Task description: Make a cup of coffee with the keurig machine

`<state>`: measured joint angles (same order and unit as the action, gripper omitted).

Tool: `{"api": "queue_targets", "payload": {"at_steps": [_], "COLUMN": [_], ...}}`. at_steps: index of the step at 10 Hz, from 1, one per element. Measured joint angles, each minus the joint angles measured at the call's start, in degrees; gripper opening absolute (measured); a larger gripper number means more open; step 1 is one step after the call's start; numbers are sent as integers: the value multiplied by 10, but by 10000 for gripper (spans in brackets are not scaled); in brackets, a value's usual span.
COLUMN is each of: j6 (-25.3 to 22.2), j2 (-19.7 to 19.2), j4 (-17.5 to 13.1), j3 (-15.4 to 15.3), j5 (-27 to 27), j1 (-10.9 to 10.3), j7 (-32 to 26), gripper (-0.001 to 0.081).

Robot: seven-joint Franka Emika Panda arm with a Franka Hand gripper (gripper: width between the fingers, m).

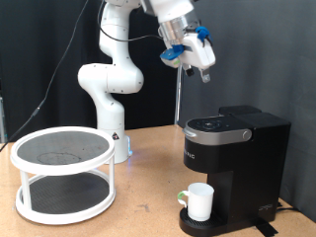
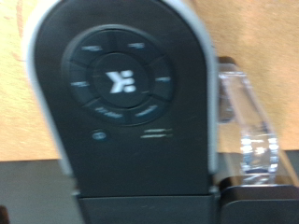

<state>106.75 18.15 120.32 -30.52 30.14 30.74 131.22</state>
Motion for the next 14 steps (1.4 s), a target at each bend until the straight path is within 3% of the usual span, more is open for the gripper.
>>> {"api": "queue_targets", "payload": {"at_steps": [2, 6, 7, 8, 9, 10, 11, 12, 14], "j6": [37, 47, 65, 82, 94, 103, 111, 116, 119], "j2": [-4, -20, -28, -37, -46, -54, -63, -71, -82], "j4": [-22, -42, -42, -42, -41, -40, -38, -33, -15], "j3": [-10, -26, -29, -32, -34, -37, -41, -46, -57], "j5": [-21, -111, -129, -137, -139, -139, -139, -138, -133], "j1": [0, 1, 1, 1, 1, 1, 0, -1, -8], "j7": [23, 36, 39, 40, 40, 40, 39, 36, 30], "gripper": [734, 734, 628, 628, 456, 456, 254, 254, 24]}}
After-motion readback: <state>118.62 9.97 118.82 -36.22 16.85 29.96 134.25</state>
